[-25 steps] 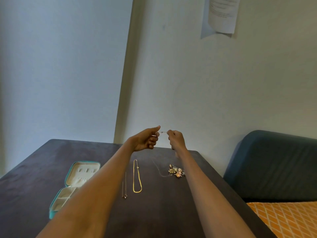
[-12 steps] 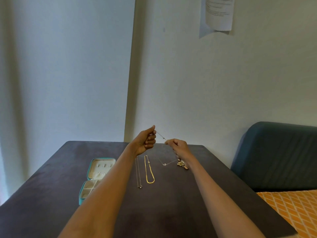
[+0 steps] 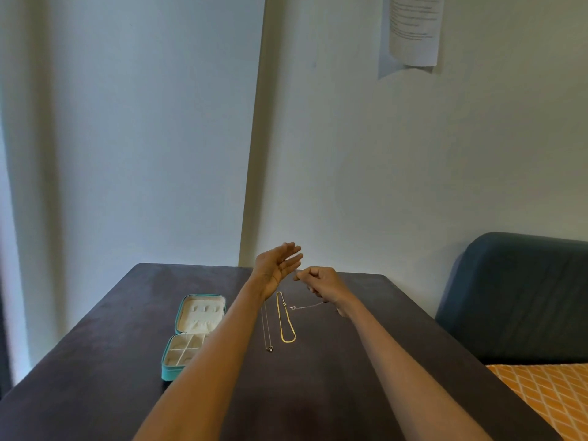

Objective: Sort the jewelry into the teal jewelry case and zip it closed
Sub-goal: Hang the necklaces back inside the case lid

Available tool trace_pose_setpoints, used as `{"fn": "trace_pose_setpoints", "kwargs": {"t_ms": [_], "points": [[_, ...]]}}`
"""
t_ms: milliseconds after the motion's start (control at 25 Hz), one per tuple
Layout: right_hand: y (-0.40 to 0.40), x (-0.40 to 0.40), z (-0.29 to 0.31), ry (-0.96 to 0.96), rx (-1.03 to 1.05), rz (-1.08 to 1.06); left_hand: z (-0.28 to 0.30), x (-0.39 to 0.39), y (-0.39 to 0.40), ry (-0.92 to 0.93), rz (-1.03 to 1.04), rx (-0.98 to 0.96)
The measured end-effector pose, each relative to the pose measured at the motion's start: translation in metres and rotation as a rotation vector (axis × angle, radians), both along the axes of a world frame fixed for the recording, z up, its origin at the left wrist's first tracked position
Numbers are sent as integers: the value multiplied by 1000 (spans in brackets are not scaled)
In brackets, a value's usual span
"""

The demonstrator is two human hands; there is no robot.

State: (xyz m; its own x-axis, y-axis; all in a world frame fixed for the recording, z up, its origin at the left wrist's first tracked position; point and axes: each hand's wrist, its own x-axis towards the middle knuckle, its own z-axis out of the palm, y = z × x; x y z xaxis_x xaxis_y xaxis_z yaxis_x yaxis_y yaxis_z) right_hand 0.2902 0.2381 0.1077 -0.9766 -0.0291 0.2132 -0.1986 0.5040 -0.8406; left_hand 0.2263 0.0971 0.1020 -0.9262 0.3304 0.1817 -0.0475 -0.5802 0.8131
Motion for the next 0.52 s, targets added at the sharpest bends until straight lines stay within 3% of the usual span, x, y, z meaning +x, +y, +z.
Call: {"fn": "trace_pose_setpoints", "kwargs": {"t_ms": [120, 320, 400, 520], "points": [[-5, 0, 10, 24, -45, -8, -4, 4, -5, 100, -39, -357], [-1, -3, 16, 64, -259, -151, 3, 14, -10, 112, -181, -606], [-1, -3, 12, 54, -321, -186, 1, 16, -11, 97, -209, -621], [-5, 0, 2, 23, -318, -207, 1, 15, -14, 27, -193, -436]]}}
